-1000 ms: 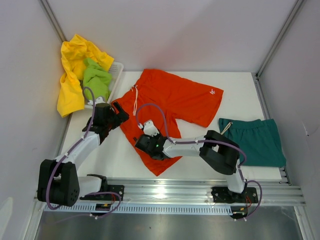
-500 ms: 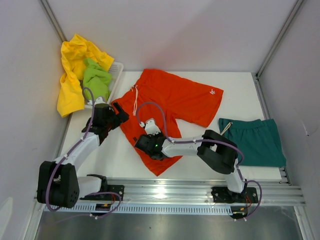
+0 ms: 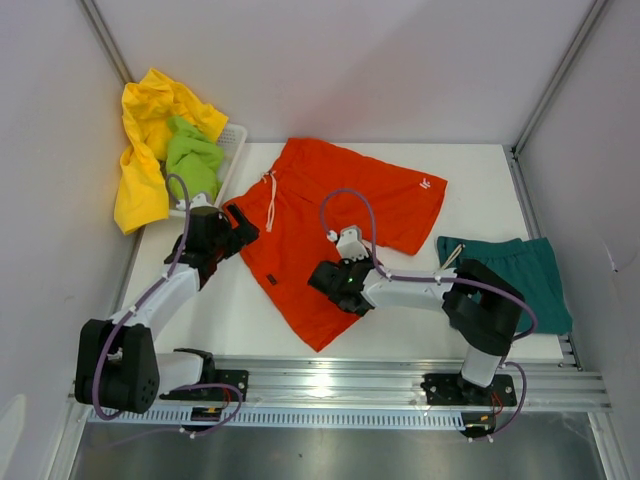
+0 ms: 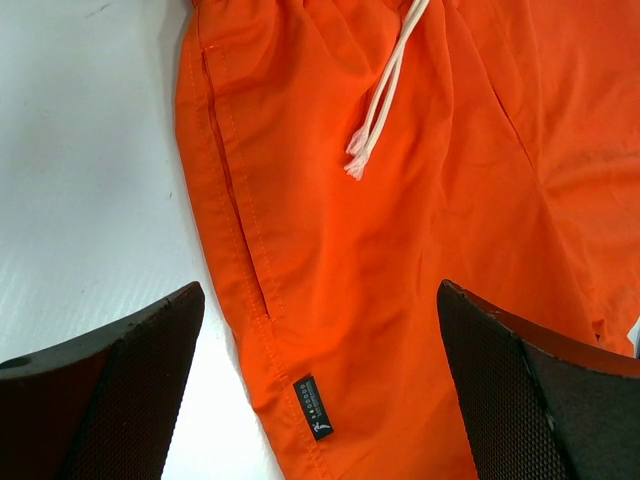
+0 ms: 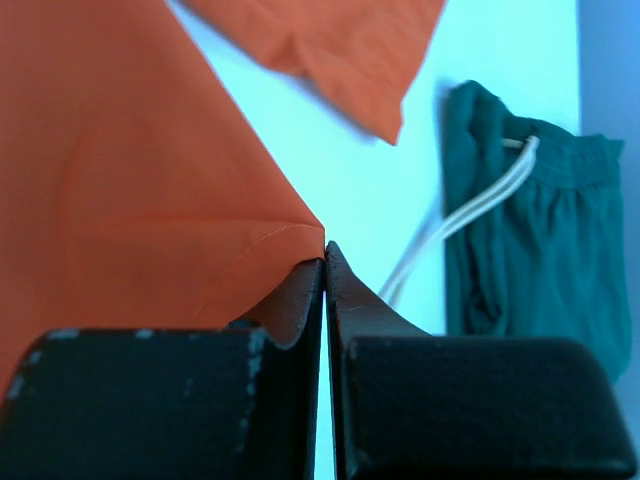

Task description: Fold and stack the shorts

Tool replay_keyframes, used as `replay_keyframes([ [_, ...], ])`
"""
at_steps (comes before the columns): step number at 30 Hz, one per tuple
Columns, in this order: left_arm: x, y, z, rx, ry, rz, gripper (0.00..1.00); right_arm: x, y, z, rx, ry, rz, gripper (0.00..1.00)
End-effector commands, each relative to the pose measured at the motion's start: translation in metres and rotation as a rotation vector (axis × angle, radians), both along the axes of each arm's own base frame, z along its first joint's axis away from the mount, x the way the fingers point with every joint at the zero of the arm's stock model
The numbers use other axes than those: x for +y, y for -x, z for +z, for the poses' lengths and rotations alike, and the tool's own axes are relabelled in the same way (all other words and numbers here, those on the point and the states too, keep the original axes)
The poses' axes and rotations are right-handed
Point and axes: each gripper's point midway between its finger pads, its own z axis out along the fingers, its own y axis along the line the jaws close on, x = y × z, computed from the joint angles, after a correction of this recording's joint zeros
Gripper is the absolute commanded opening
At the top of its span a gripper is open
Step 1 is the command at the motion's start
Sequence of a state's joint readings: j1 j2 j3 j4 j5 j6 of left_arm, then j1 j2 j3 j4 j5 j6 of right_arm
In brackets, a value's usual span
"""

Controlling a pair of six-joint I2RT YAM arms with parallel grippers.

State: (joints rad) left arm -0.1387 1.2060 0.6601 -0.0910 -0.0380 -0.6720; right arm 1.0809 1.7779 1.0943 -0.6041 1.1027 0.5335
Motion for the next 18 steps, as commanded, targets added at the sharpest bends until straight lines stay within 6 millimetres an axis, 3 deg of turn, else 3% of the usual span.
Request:
replay_keyframes([
  [1, 0.000, -0.003, 0.003, -0.022, -0.003, -0.020, 0.99, -0.025, -0.004, 0.024, -0.116, -0.019, -0.096, 0.00],
  [4, 0.000, -0.003, 0.003, -0.021, -0.009, -0.020, 0.99, -0.040, -0.008, 0.023, -0.112, 0.009, -0.136, 0.06],
  [5, 0.001, -0.003, 0.003, -0.021, -0.010, -0.019, 0.99, -0.041, -0.008, 0.023, -0.121, 0.014, -0.143, 0.15],
  [6, 0.001, -0.004, 0.003, -0.021, -0.012, -0.019, 0.99, -0.047, -0.008, 0.027, -0.144, 0.065, -0.154, 0.41],
  [10, 0.002, -0.004, -0.001, -0.008, -0.018, -0.018, 0.99, -0.062, -0.008, 0.039, -0.209, 0.152, -0.220, 0.64],
  [12, 0.002, -0.004, -0.002, -0.005, -0.018, -0.018, 0.99, -0.076, -0.002, 0.045, -0.246, 0.176, -0.268, 0.82],
  [18, 0.002, -0.006, 0.000, -0.002, -0.023, -0.020, 0.99, -0.066, 0.000, 0.033, -0.254, 0.223, -0.253, 0.83],
])
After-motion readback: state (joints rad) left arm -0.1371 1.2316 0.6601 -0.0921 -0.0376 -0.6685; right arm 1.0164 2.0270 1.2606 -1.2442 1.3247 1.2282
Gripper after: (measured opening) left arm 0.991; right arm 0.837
